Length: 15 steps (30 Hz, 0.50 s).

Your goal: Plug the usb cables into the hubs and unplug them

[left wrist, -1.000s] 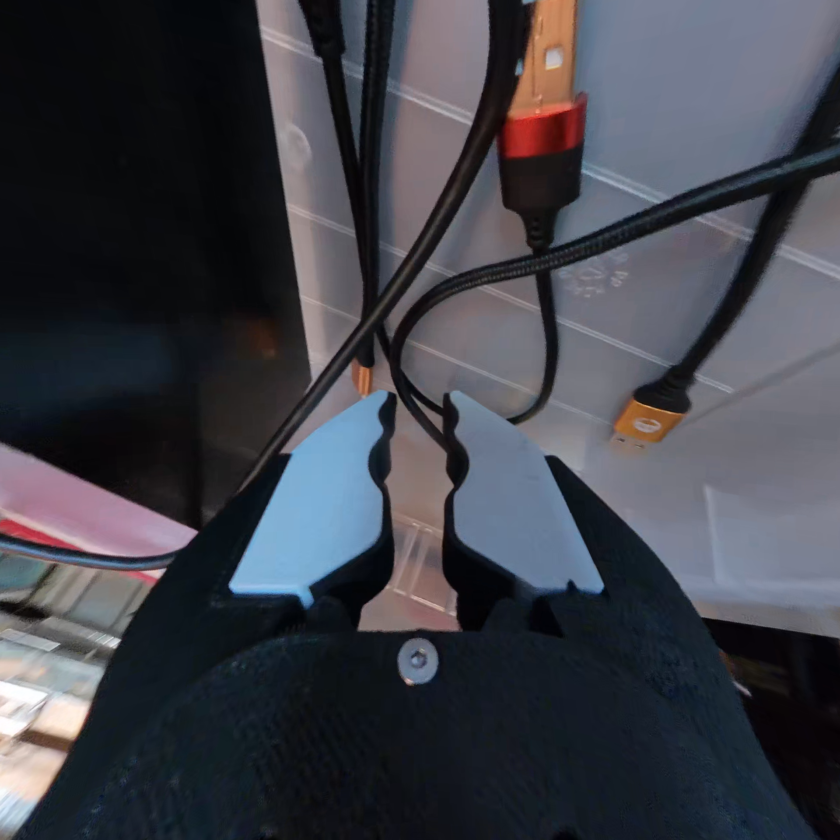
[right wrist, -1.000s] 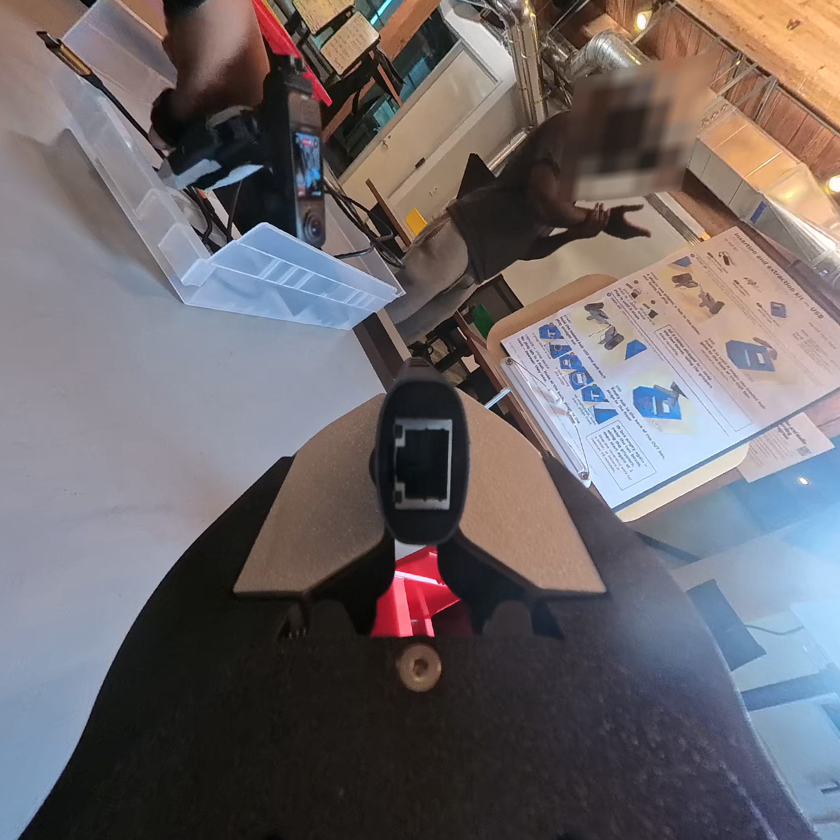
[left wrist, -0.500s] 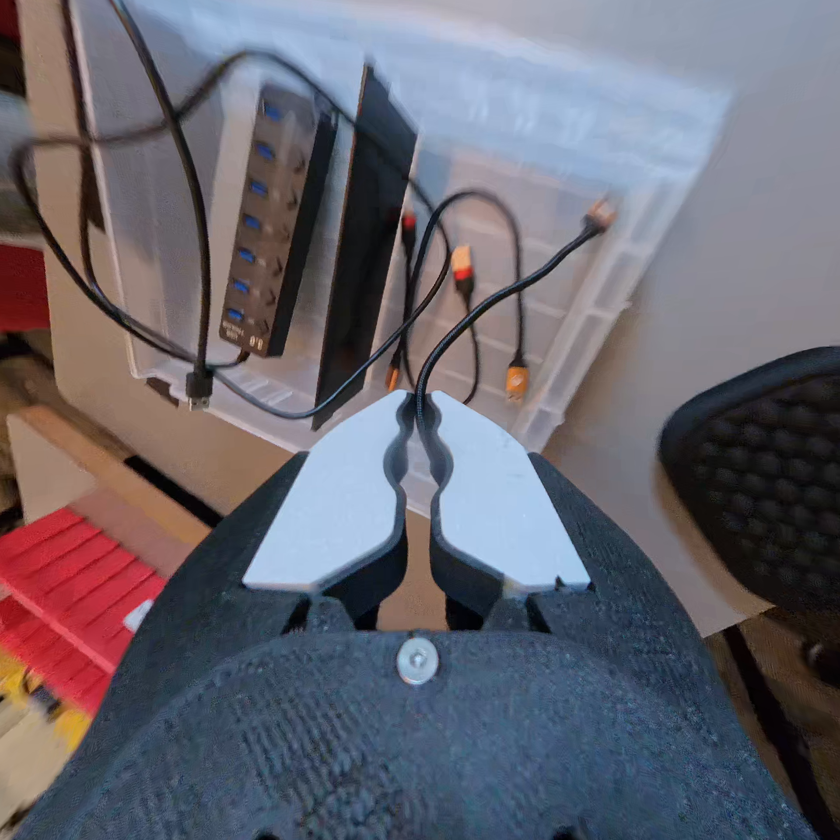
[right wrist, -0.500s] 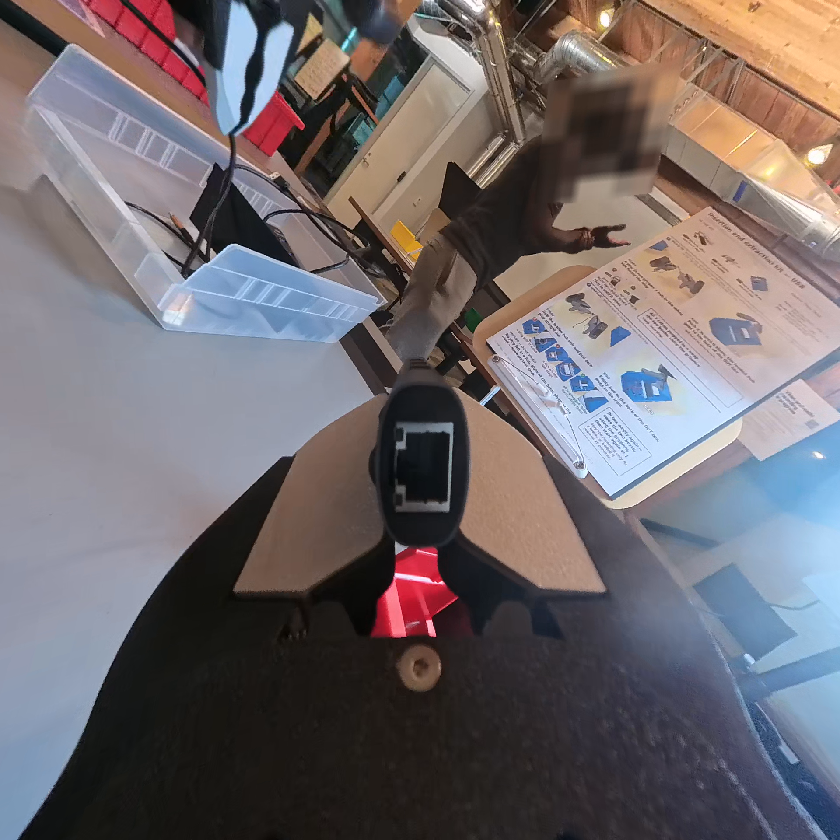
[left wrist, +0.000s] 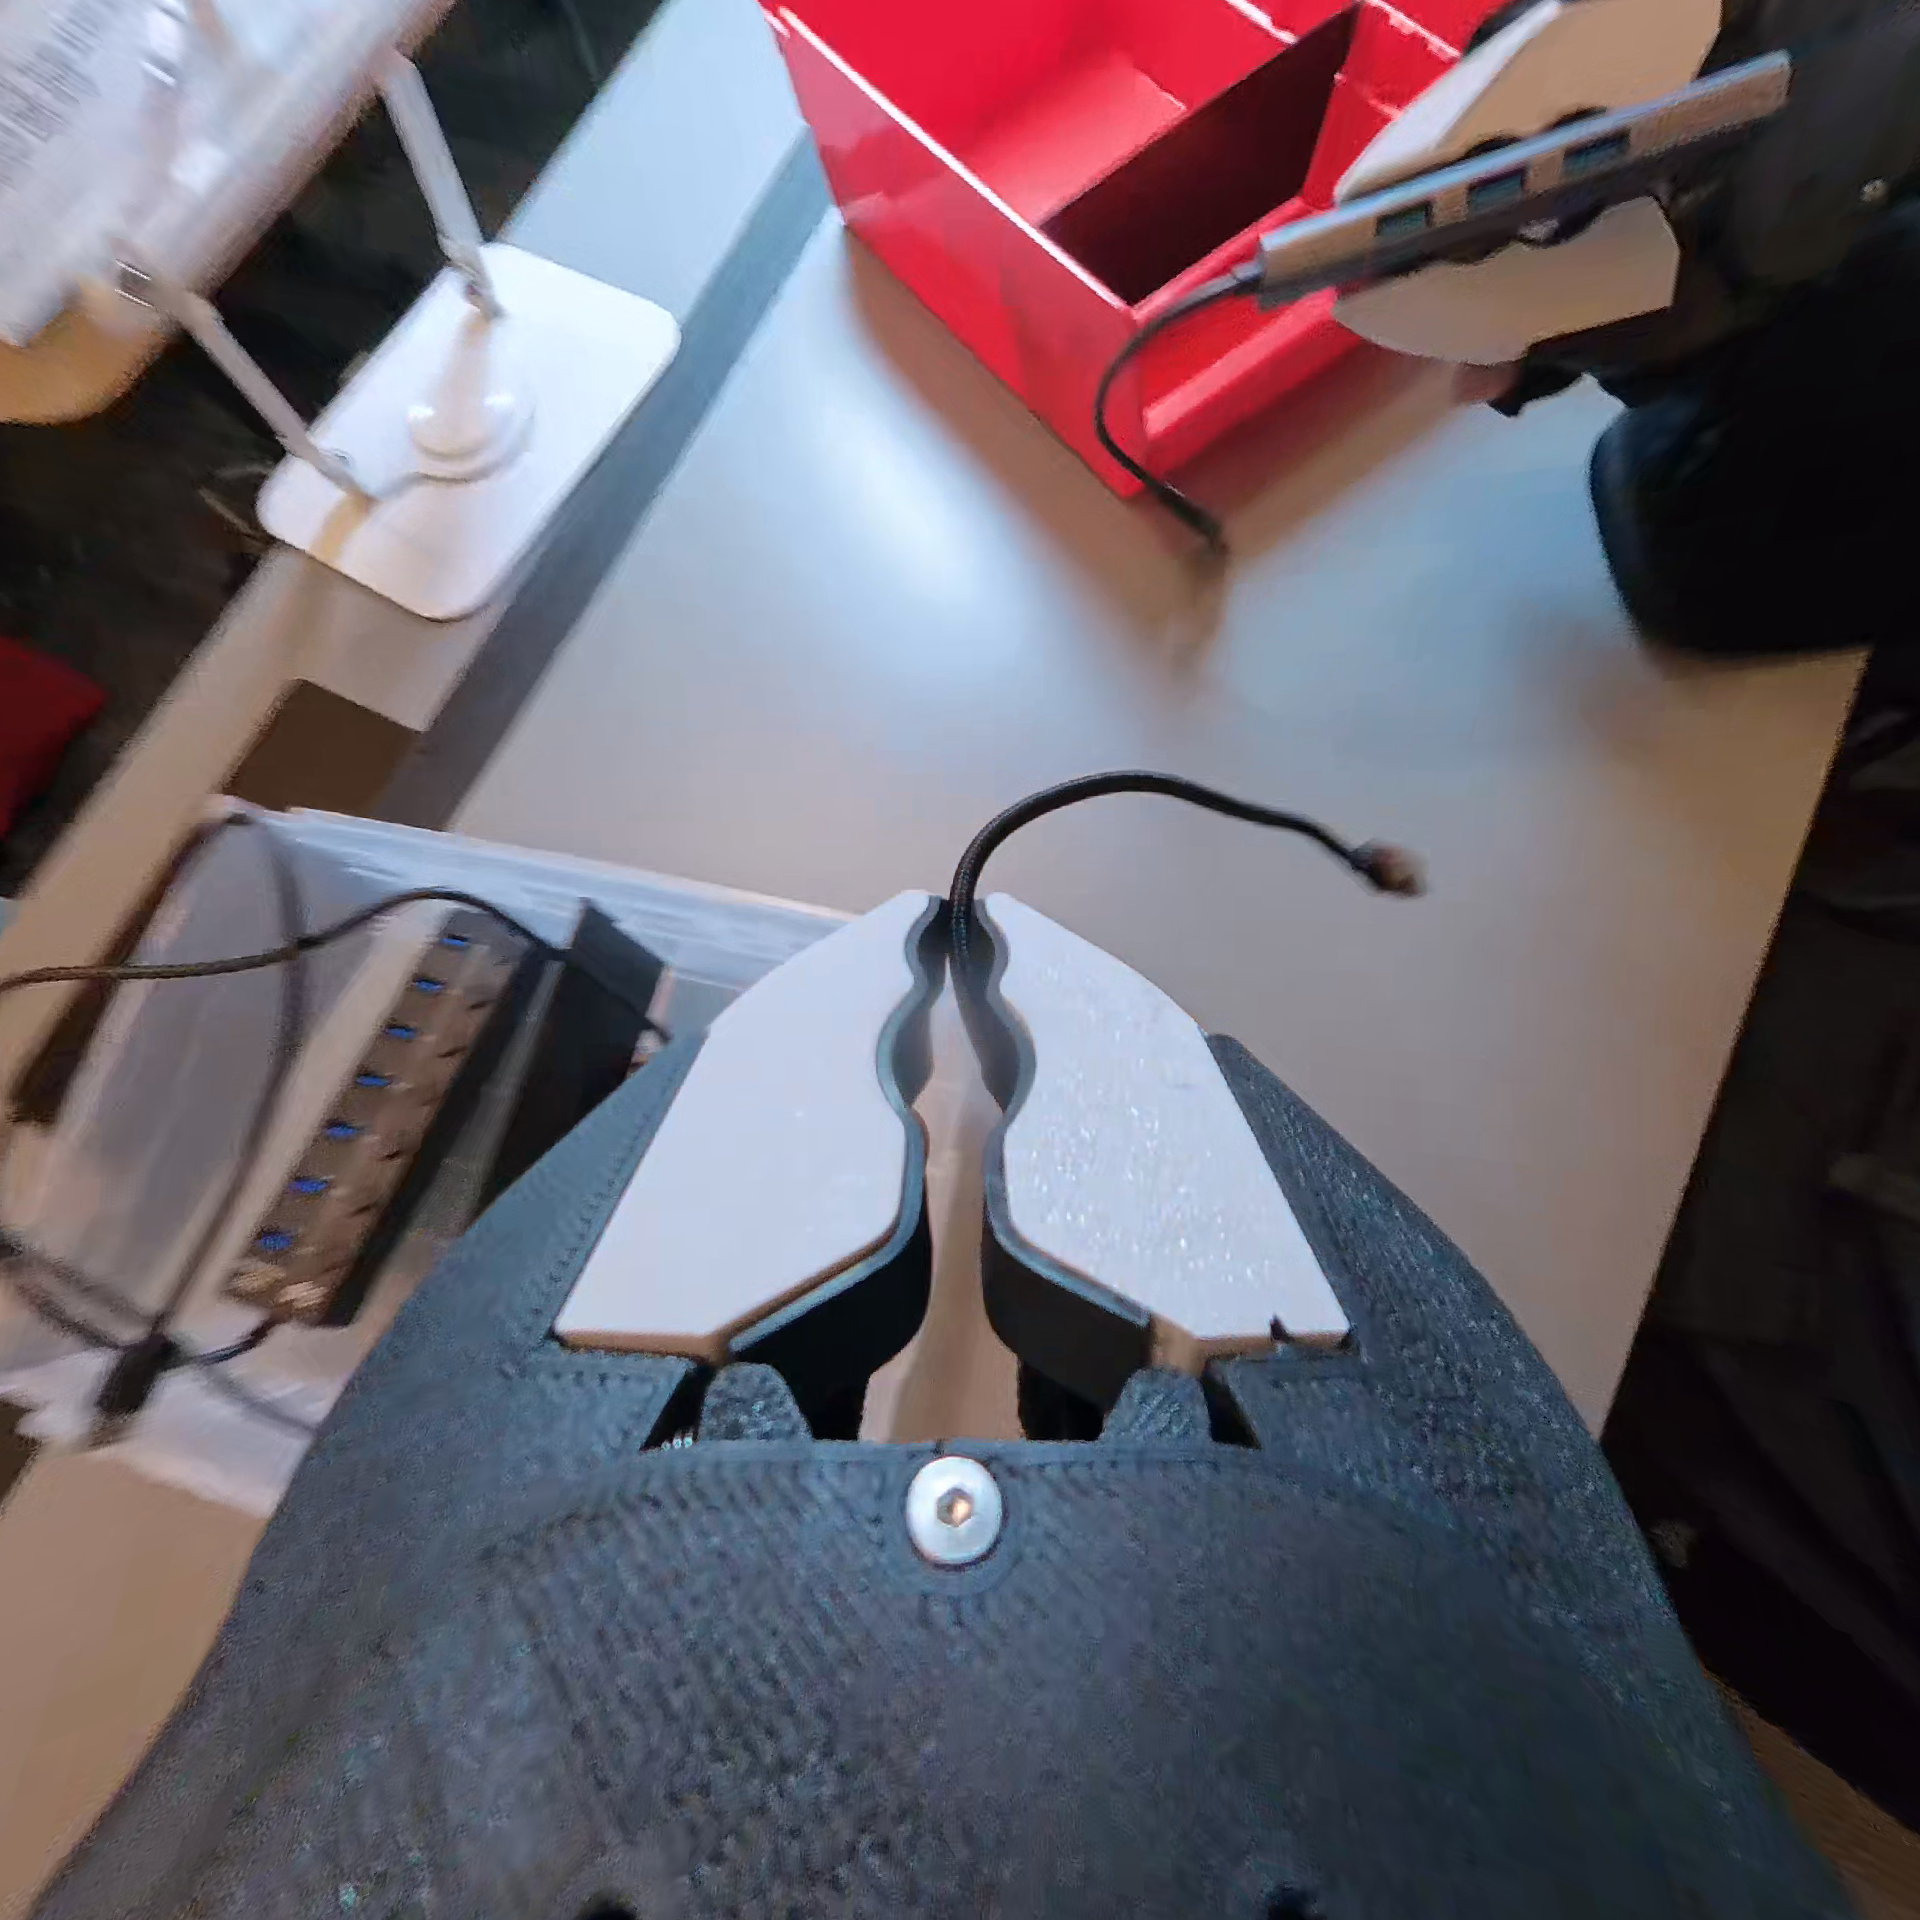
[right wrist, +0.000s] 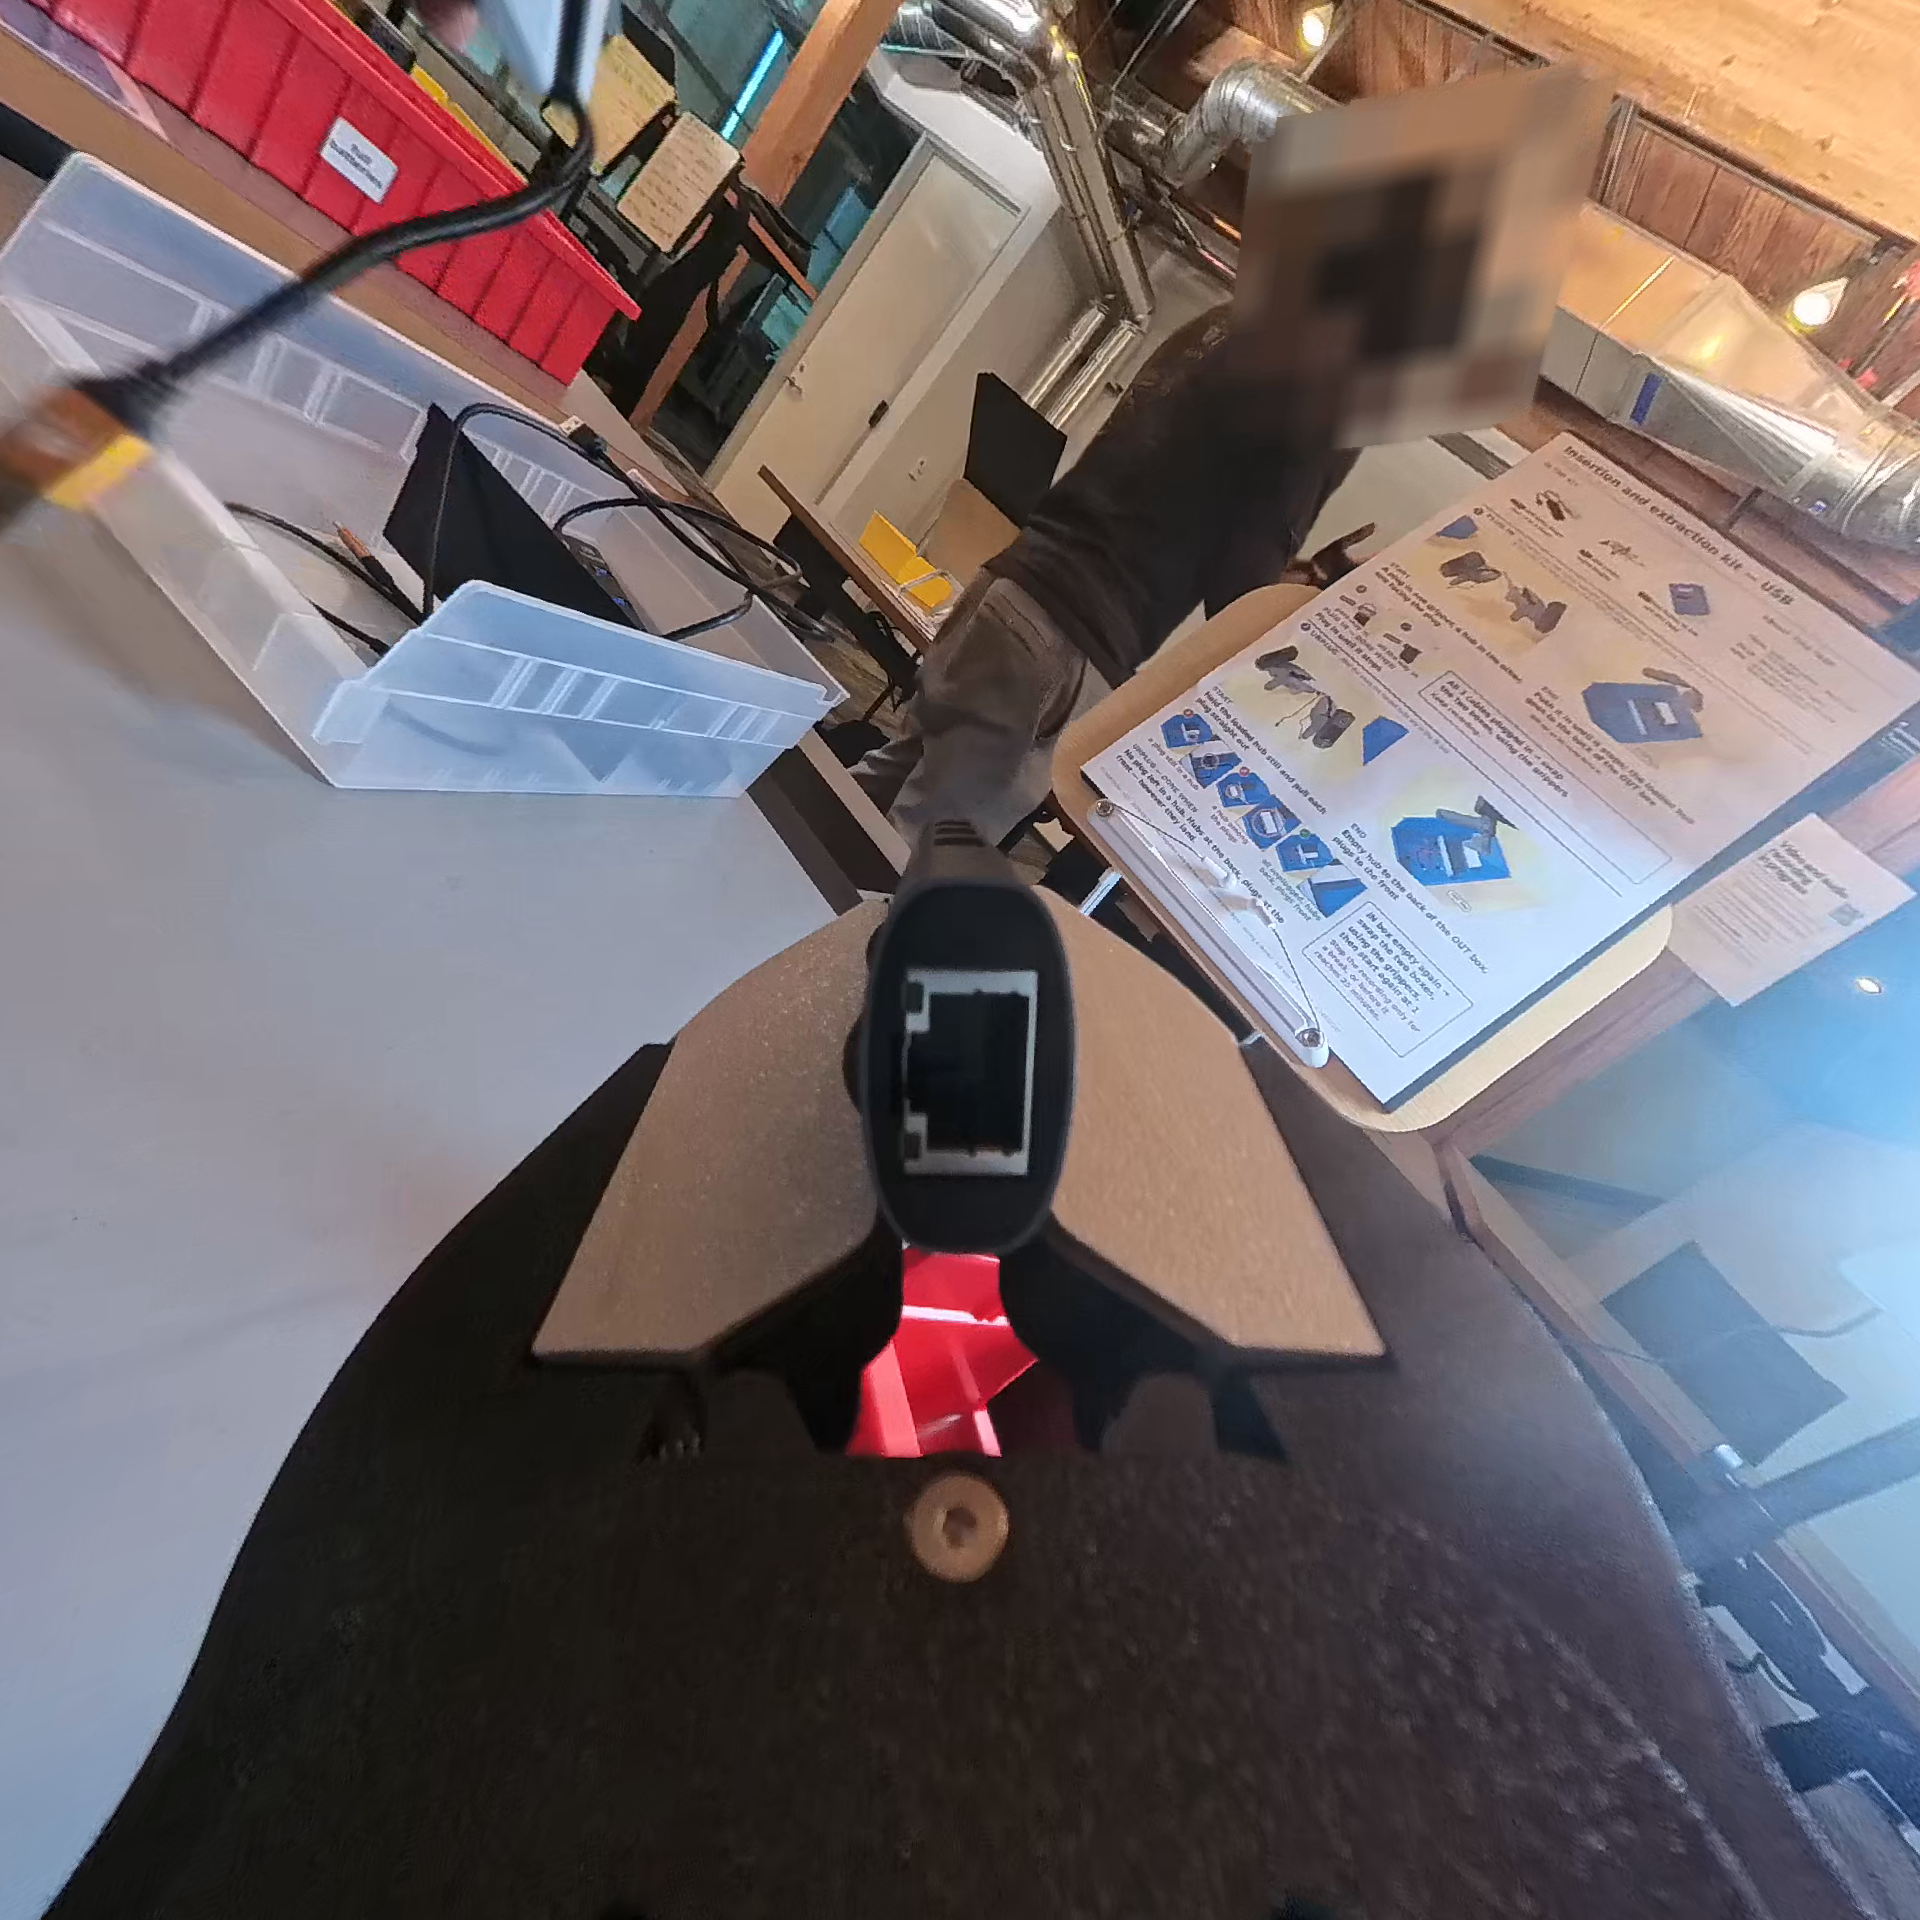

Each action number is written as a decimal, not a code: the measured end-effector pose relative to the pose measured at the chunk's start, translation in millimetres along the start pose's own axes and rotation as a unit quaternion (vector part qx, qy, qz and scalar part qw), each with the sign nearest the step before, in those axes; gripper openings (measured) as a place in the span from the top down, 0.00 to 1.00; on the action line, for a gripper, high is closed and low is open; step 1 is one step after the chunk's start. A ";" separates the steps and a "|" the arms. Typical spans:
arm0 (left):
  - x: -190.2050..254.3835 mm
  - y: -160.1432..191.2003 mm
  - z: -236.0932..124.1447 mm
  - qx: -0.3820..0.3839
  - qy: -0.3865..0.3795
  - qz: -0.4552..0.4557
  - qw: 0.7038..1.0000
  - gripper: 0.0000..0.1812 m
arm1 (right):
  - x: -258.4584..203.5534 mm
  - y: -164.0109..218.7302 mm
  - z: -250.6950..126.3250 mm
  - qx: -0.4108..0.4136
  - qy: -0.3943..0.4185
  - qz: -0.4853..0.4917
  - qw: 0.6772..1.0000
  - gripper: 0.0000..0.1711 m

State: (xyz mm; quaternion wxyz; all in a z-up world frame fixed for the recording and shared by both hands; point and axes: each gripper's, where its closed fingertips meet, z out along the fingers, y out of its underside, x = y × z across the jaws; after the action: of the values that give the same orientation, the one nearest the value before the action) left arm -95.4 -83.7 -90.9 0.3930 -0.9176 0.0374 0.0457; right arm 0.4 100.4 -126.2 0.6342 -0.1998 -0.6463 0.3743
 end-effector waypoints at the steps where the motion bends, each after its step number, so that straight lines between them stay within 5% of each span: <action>1: 6.6 8.4 12.1 -0.006 0.014 -0.011 1.000 0.98 | 0.5 -1.2 -0.7 0.001 0.001 -0.003 1.000 0.89; 6: 40.9 82.4 95.2 -0.076 0.069 -0.068 0.992 0.98 | 3.5 -10.8 -6.9 0.014 0.005 -0.022 1.000 0.90; 9: 55.4 119.3 123.8 -0.121 0.079 -0.014 0.989 0.90 | 3.8 -10.2 -7.8 0.013 0.003 -0.021 1.000 0.89; 15: 104.6 97.9 127.7 -0.081 0.142 0.193 0.967 0.82 | -0.1 0.9 -2.1 -0.003 -0.007 -0.008 1.000 0.89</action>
State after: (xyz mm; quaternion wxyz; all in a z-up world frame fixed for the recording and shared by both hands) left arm -8.8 -62.0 -260.8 0.2921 -0.9187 0.2658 -0.0071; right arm 2.3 101.4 -127.1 0.6317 -0.1939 -0.6539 0.3685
